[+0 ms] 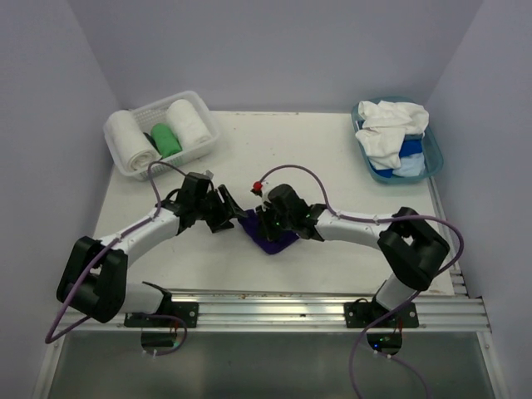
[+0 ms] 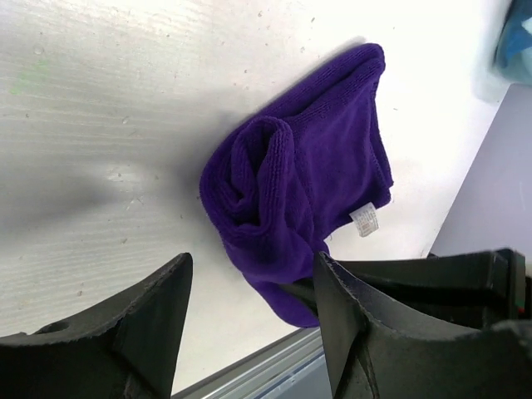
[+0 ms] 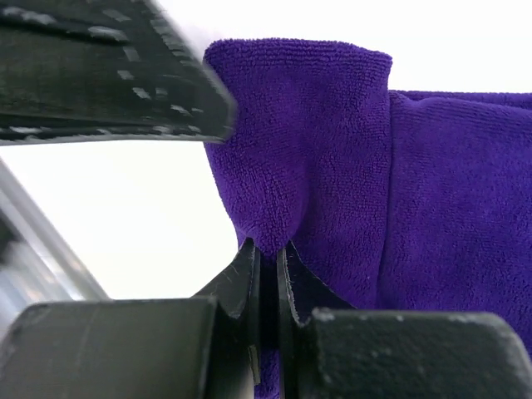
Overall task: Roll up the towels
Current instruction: Roll the towel
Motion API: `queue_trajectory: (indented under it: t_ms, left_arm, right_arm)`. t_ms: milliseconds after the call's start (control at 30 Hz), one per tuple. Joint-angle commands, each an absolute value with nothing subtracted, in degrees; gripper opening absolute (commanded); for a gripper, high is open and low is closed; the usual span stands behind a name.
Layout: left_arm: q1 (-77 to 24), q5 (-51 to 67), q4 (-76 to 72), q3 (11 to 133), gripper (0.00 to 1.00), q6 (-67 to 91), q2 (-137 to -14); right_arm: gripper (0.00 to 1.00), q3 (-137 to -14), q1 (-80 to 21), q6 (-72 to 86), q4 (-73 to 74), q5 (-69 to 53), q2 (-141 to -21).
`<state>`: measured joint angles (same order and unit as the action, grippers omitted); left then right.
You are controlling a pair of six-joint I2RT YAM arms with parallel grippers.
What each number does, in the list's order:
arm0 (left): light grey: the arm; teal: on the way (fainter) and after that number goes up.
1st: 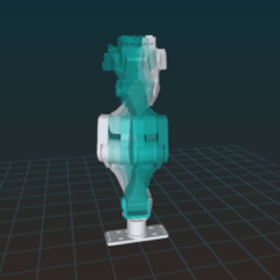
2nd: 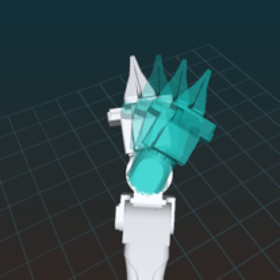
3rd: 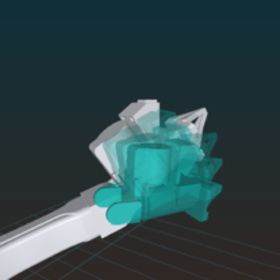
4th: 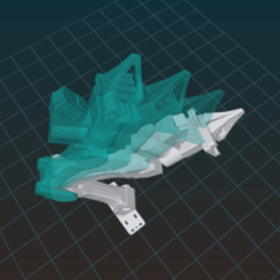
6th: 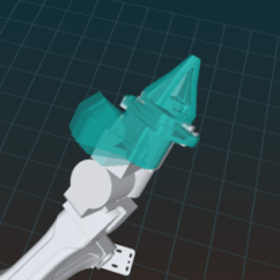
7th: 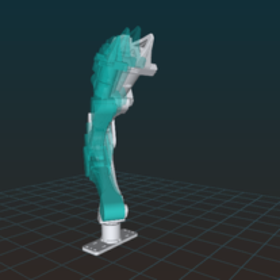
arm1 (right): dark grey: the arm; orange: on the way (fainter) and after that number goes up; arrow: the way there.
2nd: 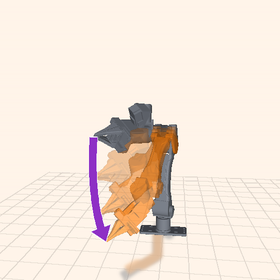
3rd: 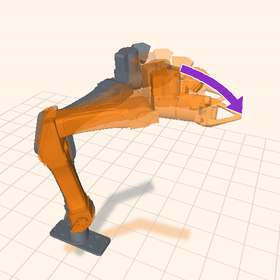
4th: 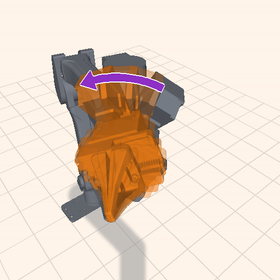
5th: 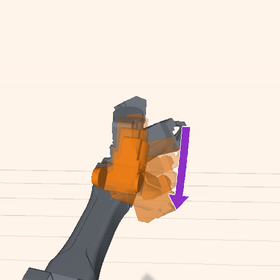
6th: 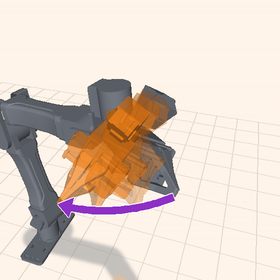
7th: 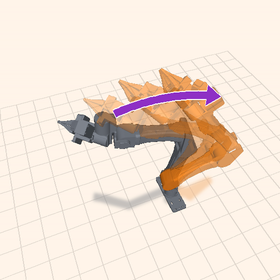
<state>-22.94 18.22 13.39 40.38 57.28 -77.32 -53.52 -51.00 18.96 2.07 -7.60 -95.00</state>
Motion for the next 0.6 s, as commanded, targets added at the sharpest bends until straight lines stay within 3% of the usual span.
queue_trajectory:
  t_ms: [0, 300, 567]
  left_arm:
    - [-22.32, 18.54, 13.8, 41.31, 0.63, 57.04, -75.76]
    - [-22.41, 20.39, 12.83, 42.54, 0.59, 55.81, -75.94]
    - [-24.69, 21.97, 10.81, 45.08, 0.48, 55.02, -77.17]
  right_arm:
    - [0.0, -51.07, -48.08, 25.83, -5.53, -18.95, -91.41]
    - [0.0, -41.84, -39.99, 42.0, -21.17, -30.84, -92.02]
    - [0.0, -36.83, -35.16, 50.36, -26.37, -33.49, -94.66]
